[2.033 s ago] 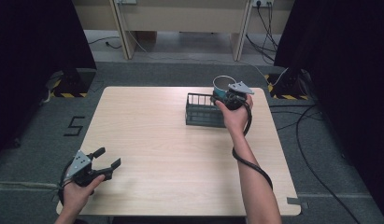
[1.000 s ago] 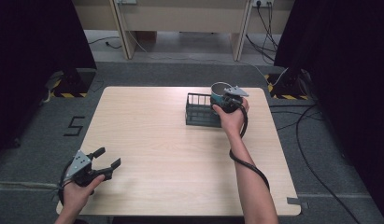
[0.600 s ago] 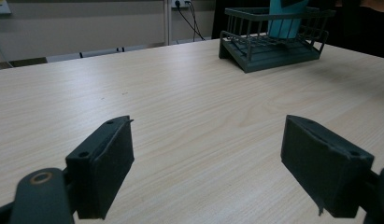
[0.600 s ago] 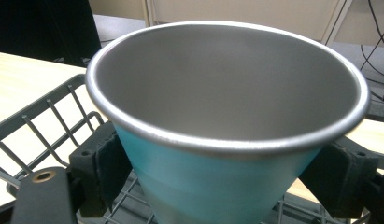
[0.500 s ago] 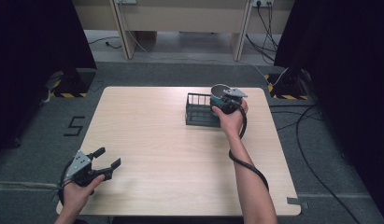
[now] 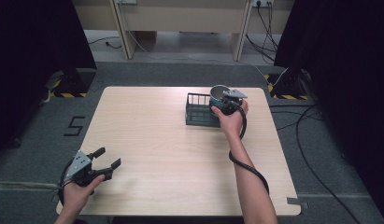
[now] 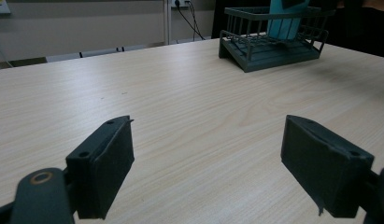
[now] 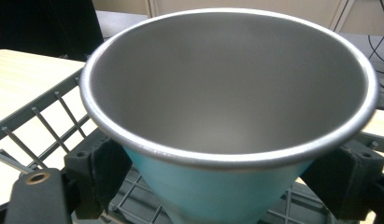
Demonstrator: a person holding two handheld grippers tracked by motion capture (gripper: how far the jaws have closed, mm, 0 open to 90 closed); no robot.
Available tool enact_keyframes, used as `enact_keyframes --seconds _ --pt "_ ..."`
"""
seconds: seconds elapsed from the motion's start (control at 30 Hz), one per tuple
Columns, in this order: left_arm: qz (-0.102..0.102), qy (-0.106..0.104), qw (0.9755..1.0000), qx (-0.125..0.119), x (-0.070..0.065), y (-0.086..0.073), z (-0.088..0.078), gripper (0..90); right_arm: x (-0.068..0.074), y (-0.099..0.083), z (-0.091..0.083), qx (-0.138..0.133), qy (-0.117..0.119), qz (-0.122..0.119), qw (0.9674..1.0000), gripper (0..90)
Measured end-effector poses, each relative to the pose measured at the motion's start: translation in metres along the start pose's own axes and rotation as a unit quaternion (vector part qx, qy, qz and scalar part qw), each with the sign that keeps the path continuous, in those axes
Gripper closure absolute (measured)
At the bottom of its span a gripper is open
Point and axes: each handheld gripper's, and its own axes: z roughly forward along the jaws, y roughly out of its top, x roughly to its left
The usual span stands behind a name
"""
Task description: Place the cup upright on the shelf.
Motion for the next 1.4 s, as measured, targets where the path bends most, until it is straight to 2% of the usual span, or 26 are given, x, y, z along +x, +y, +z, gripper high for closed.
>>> enact_keyframes --seconds 0.7,1.4 --pt "0.000 0.000 1.0000 0.001 0.000 0.000 0.000 16.4 -0.001 -0.005 -0.025 0.003 0.004 0.007 1.0000 15.6" --pt "0.000 0.003 1.0000 0.000 0.000 0.000 0.000 16.3 -0.003 -0.018 -0.057 -0.006 0.008 -0.004 0.9999 15.3"
